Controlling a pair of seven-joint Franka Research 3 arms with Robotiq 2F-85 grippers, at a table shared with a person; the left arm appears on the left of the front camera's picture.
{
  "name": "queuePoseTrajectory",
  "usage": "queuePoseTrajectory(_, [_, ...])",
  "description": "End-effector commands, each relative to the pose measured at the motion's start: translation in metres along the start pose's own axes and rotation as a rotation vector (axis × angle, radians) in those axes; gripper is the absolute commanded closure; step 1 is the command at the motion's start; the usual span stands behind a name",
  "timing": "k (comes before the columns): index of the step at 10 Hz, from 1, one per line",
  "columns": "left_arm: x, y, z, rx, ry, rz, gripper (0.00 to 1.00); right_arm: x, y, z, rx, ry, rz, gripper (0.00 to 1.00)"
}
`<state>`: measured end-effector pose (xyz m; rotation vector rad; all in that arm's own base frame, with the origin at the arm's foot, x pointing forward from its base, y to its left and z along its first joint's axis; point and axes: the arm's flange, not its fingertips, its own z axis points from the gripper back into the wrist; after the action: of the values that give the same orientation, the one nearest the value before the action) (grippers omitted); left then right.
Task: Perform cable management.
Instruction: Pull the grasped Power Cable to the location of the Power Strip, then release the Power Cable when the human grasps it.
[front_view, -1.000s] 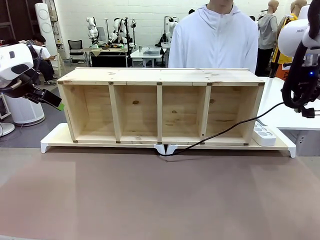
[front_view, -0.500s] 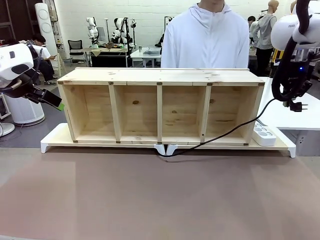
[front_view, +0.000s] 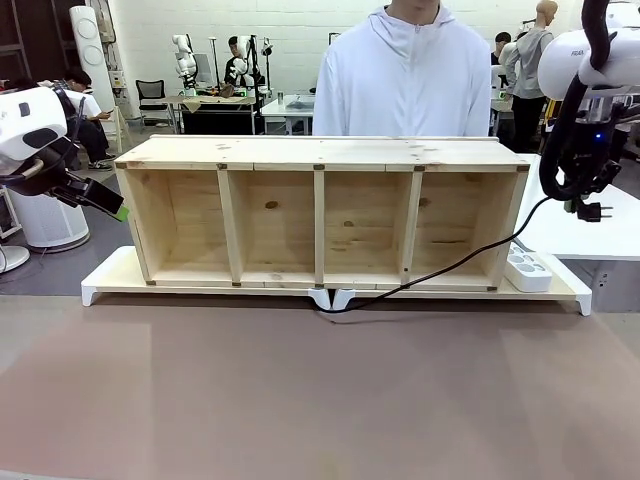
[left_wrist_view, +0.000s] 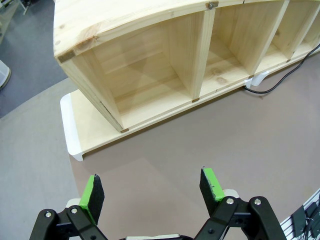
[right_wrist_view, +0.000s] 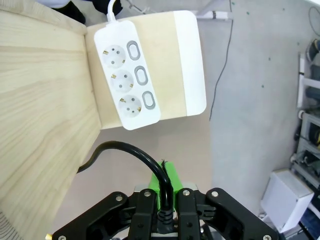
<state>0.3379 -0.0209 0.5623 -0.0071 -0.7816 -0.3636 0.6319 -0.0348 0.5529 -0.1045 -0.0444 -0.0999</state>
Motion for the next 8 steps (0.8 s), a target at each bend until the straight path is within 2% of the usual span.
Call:
queuePoseTrajectory(1, [0.0001, -0.0003, -0.0006, -0.003, 0.002, 0.018, 0.00, 0.0036, -0.0013, 0.0070, 0.041, -0.035, -0.005, 0.94])
queuePoseTrajectory(2, [0.0001, -0.0003, -0.0006, -0.003, 0.002, 0.018, 0.00, 0.0000, 0.0000, 0.0000, 0.000, 0.000, 0.000, 0.94])
queuePoseTrajectory(8, [0.0001, -0.0003, -0.0006, -0.003, 0.002, 0.018, 0.00, 0.0000, 0.0000, 0.0000, 0.000, 0.000, 0.000, 0.94])
